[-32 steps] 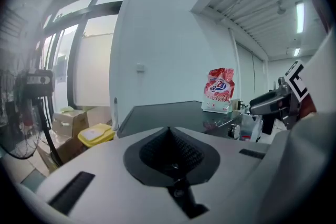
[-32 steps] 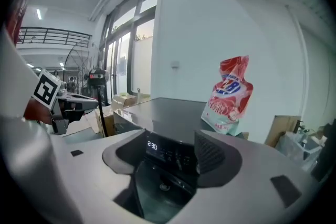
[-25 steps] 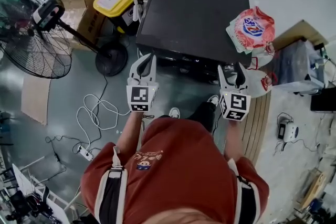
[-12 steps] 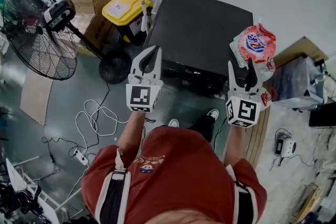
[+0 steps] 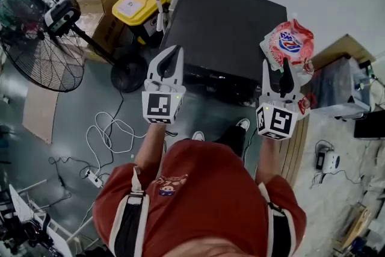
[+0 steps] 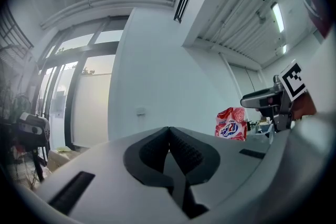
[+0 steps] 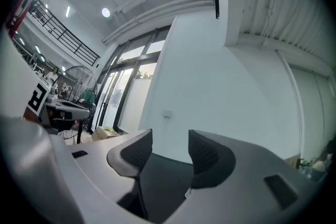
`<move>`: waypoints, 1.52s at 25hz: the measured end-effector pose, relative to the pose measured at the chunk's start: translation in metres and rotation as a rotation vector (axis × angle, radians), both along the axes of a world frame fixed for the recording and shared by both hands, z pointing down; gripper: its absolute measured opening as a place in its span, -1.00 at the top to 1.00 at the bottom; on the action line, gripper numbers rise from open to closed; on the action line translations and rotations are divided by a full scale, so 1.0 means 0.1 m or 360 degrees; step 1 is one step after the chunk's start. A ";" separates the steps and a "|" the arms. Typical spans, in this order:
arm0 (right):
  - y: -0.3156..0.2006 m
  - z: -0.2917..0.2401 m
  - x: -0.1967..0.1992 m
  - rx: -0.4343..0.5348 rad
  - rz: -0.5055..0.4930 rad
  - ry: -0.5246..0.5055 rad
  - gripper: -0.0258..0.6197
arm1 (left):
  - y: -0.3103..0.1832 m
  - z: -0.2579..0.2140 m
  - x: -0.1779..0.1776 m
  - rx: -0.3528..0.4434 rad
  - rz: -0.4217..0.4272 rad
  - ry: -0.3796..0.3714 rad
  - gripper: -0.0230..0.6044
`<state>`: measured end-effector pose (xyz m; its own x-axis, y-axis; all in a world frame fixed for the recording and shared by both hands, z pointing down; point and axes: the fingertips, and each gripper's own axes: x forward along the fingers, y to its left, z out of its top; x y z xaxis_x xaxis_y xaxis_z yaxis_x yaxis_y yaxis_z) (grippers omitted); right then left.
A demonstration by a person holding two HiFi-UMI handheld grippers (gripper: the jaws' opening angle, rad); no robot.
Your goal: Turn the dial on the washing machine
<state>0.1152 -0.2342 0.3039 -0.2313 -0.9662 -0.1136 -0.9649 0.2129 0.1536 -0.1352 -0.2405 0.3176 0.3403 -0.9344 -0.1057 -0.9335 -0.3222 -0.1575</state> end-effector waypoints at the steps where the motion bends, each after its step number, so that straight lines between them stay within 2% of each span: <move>1: -0.01 0.01 0.01 -0.0005 0.0002 -0.0009 0.25 | -0.01 0.02 0.00 -0.0010 -0.0002 0.0001 0.89; 5: -0.01 0.02 0.07 -0.0007 0.0021 -0.0065 0.33 | -0.01 0.05 0.02 -0.0020 -0.0004 0.0001 0.89; 10: 0.00 0.00 0.18 0.0028 0.0075 -0.0121 0.63 | -0.05 0.07 0.09 -0.0030 0.0004 -0.0009 0.89; 12: 0.01 0.01 0.16 0.0031 0.0058 -0.0088 0.88 | -0.05 0.08 0.10 -0.0041 0.0002 0.0008 0.89; 15: 0.04 0.01 0.12 0.0045 0.0020 -0.0071 0.90 | -0.03 0.06 0.14 -0.0035 0.0008 0.0007 0.89; 27: 0.09 -0.02 0.14 0.0055 0.0037 -0.0095 0.90 | 0.04 0.03 0.18 -0.0008 0.0023 -0.0017 0.89; 31: 0.10 0.01 0.05 0.0027 -0.0015 -0.0115 0.90 | 0.07 0.04 0.17 -0.0003 0.0019 -0.0024 0.89; 38: 0.12 0.05 0.05 0.0012 -0.0010 -0.0098 0.90 | 0.10 0.09 0.18 -0.0014 0.0022 -0.0023 0.89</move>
<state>0.1205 -0.2219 0.3086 -0.2297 -0.9639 -0.1348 -0.9712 0.2182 0.0953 -0.1170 -0.2306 0.3261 0.3549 -0.9303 -0.0922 -0.9265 -0.3368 -0.1682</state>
